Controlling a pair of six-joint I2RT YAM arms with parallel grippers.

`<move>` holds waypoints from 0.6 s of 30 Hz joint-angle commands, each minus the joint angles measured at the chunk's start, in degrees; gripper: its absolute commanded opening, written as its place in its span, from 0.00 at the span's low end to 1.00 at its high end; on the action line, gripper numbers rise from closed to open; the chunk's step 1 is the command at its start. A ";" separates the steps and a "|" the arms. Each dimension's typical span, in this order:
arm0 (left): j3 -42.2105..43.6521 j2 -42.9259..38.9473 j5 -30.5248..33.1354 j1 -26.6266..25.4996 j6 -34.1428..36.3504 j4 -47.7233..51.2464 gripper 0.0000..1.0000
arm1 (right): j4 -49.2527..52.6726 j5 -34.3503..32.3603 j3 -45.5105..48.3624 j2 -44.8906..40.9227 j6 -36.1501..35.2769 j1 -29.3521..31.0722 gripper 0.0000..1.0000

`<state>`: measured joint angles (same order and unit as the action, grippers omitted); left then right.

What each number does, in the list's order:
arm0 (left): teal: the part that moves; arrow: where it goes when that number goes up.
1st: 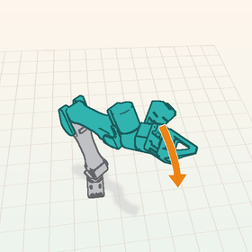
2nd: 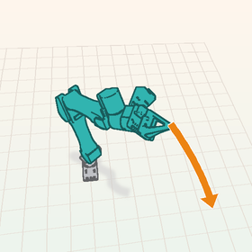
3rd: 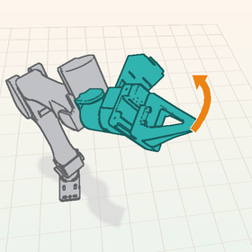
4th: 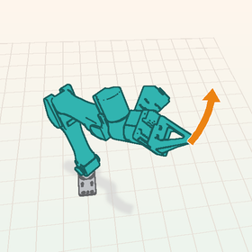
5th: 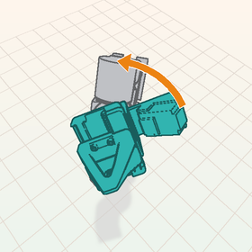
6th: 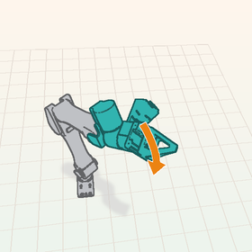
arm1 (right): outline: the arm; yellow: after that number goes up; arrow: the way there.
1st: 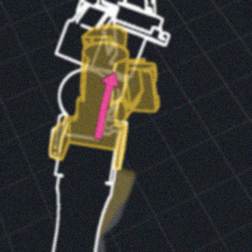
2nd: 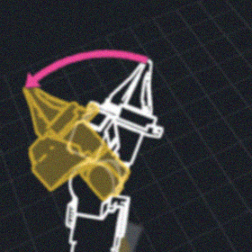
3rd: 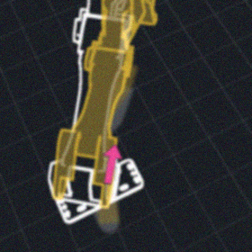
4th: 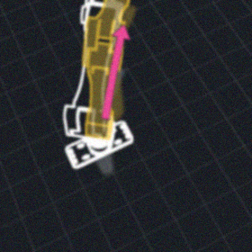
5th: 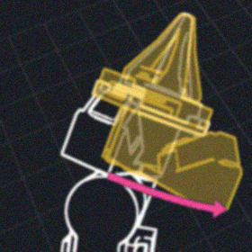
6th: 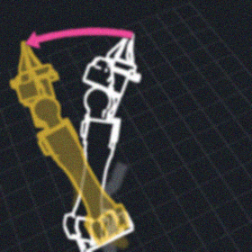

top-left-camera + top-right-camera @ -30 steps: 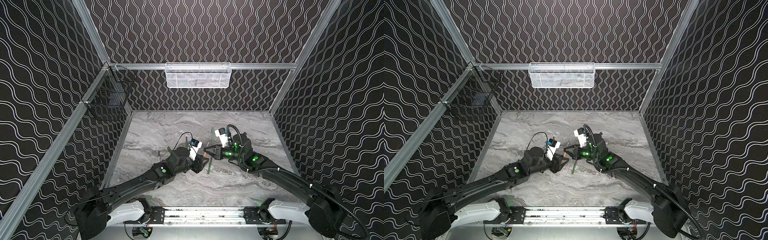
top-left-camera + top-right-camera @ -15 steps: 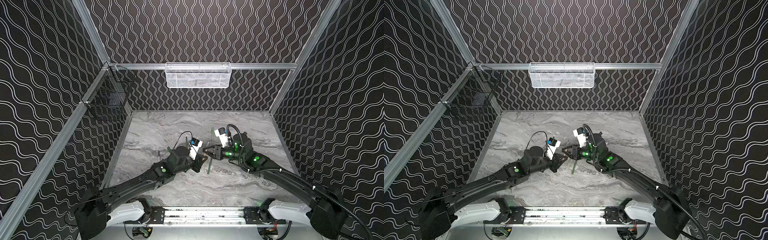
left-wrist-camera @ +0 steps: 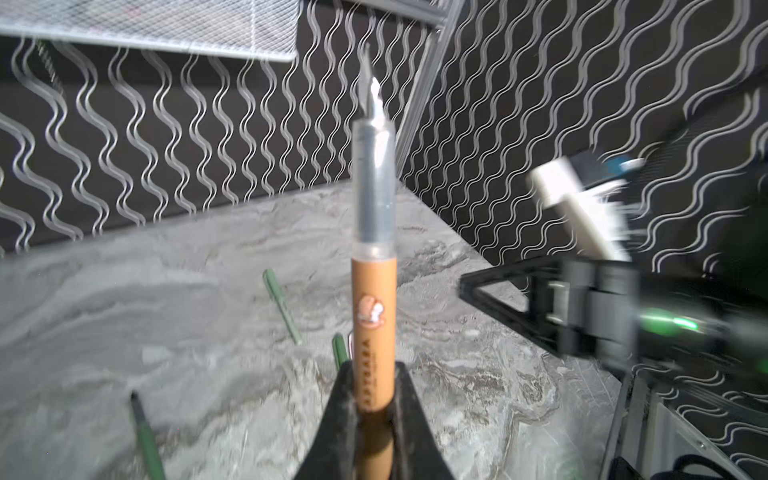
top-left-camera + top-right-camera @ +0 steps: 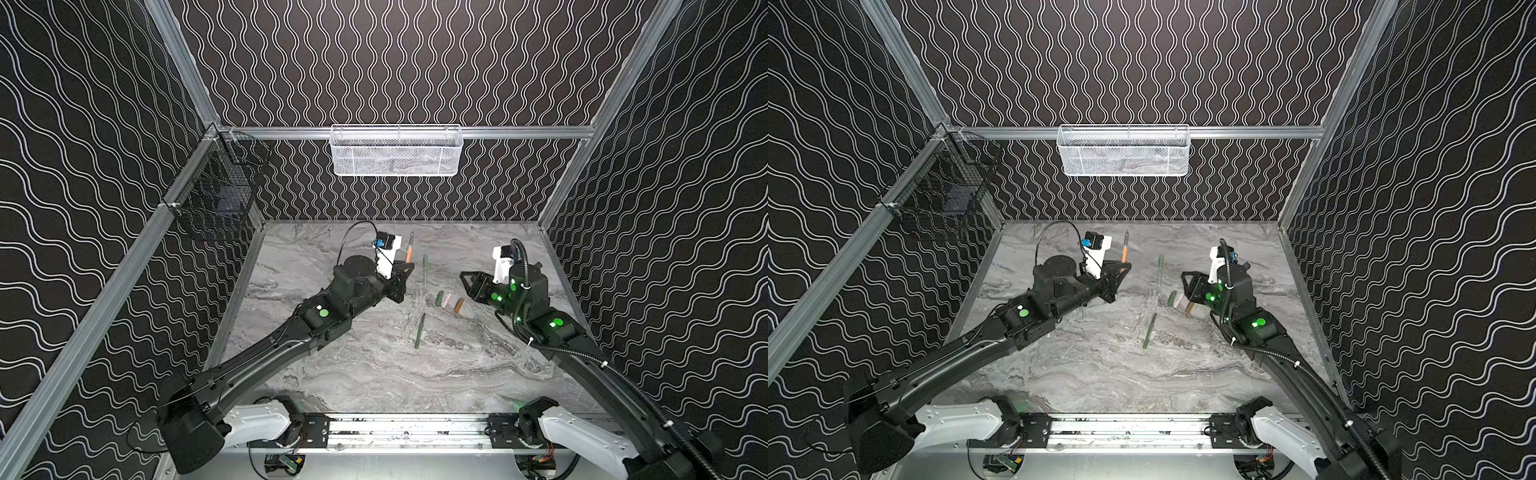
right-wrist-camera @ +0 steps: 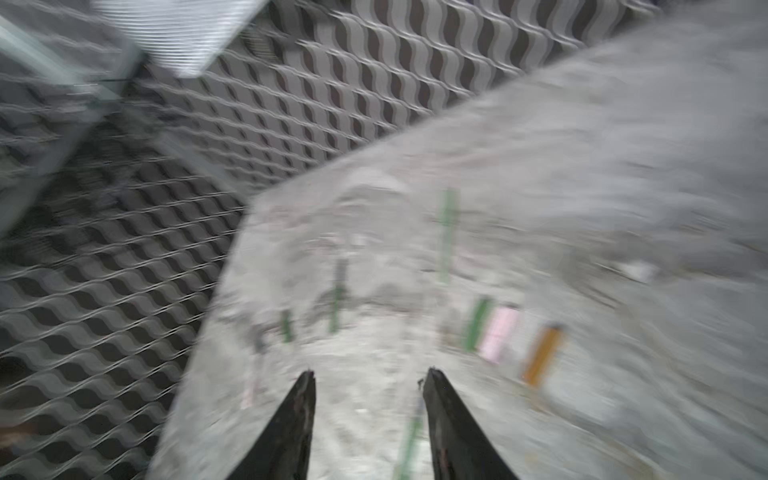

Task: Insert the pens into the pen caps
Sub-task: 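Move the right gripper away toward the gold cap on the table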

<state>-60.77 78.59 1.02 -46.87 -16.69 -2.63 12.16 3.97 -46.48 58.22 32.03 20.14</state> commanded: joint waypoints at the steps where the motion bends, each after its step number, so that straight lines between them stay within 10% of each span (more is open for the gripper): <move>1: 1.03 0.77 -5.41 0.05 6.81 -6.77 0.09 | 2.96 4.77 1.28 3.24 -1.16 -4.05 0.45; 18: 5.62 2.05 -4.64 -2.50 -0.98 -8.16 0.07 | 4.21 2.01 -4.22 28.39 -5.20 -5.38 0.41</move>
<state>-54.19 80.34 -4.27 -48.77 -16.36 -10.72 16.23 5.67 -49.34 84.55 27.53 14.83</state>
